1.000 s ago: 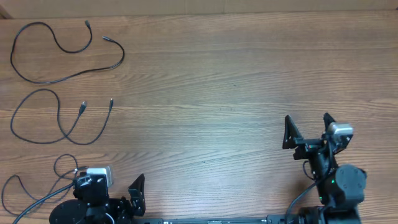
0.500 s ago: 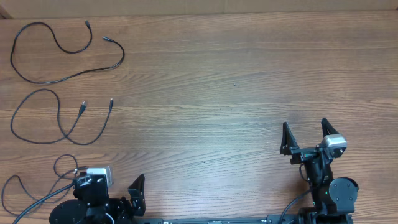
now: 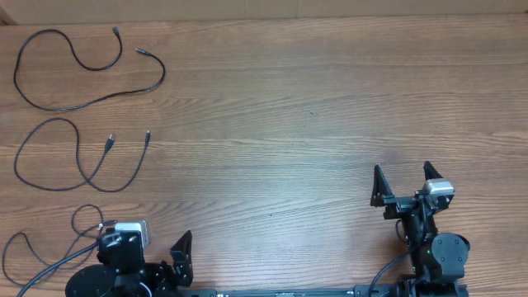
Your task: Untangle cables
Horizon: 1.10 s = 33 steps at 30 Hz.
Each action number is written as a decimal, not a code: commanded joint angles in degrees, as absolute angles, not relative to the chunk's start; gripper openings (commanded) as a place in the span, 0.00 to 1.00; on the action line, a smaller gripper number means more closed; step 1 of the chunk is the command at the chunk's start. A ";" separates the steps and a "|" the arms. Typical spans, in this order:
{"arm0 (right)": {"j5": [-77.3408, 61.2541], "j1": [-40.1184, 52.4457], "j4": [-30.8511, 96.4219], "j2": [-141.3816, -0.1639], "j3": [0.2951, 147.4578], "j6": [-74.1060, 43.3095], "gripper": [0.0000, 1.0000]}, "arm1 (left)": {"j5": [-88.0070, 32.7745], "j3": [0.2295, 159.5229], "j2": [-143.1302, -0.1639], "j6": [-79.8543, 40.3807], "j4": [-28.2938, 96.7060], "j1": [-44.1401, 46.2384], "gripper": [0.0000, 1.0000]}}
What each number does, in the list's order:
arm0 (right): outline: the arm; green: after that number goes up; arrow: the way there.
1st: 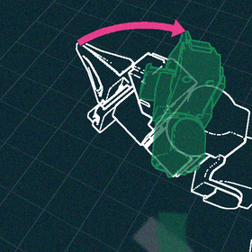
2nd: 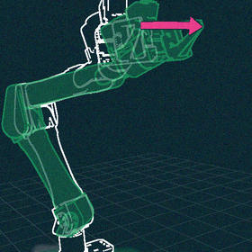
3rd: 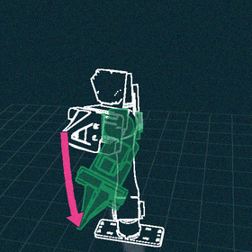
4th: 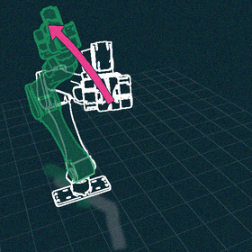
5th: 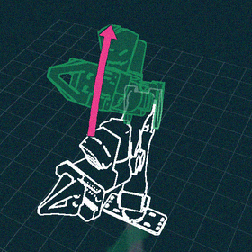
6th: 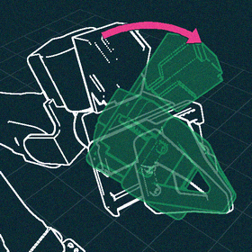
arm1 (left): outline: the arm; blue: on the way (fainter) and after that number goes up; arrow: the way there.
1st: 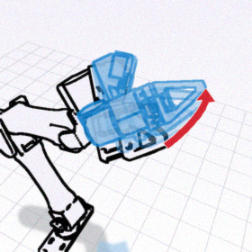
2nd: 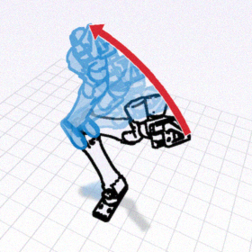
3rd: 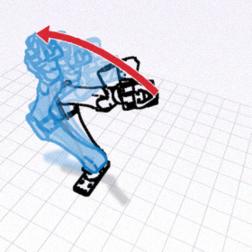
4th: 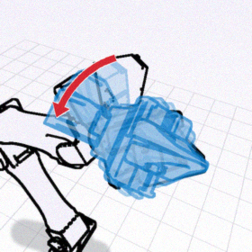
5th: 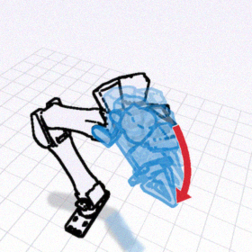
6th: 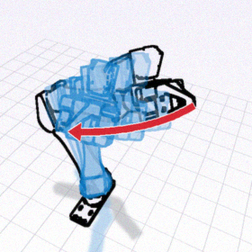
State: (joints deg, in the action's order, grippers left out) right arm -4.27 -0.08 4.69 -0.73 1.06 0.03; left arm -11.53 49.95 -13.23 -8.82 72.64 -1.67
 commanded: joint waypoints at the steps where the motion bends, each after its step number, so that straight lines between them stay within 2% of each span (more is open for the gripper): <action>1: -4.12 -0.45 4.58 -0.16 0.45 0.05 1.00 | -11.46 49.87 -12.84 -9.23 72.47 -1.45 1.00; 33: -1.80 -0.38 4.82 -0.16 0.47 3.46 1.00 | -11.46 49.87 -12.84 -9.23 72.47 -1.45 1.00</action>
State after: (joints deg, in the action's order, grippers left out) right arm -2.50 -0.08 5.15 -0.73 1.06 3.07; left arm -11.53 49.95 -13.23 -8.82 72.62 -1.67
